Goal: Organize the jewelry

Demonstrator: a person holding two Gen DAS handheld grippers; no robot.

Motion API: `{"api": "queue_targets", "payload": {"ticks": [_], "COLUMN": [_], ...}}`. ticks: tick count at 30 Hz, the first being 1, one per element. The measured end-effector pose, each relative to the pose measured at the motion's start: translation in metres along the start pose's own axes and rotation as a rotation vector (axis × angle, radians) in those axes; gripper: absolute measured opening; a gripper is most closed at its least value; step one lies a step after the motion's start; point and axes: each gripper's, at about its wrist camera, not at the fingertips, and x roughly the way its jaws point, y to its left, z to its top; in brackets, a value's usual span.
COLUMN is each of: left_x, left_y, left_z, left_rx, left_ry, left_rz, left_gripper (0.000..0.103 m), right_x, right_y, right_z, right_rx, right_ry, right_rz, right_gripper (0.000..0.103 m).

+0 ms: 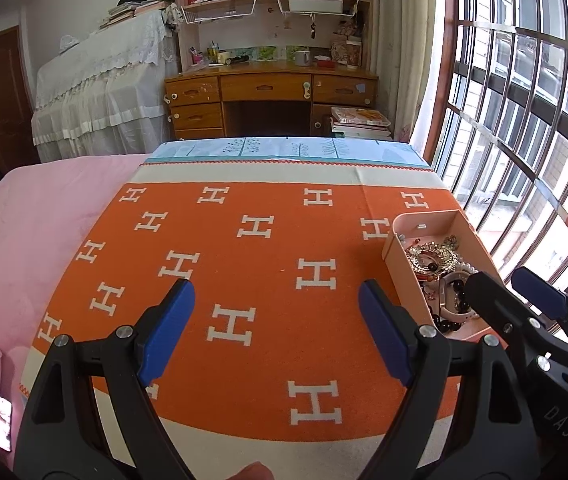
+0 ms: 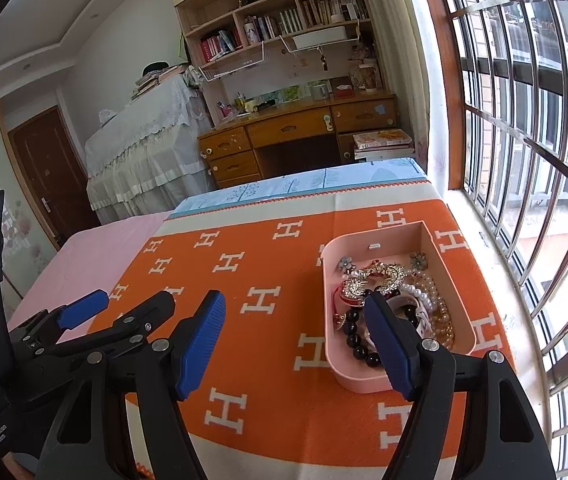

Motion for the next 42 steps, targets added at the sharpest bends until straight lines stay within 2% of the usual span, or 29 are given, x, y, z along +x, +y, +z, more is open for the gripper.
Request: {"api": "queue_targets", "payload": {"ticks": [42], "left_x": [0.0031], "left_y": [0.0052], "left_z": [-0.0050], "left_rx": [0.005], "left_ry": [0.005], "left_rz": [0.000], "left_gripper": [0.082], "right_x": [0.0102], "right_y": [-0.0066], "right_z": [0.0015], "right_rx": [0.013], "right_ry": [0.011], "right_rz": [-0.002], "right_gripper": [0.073]}}
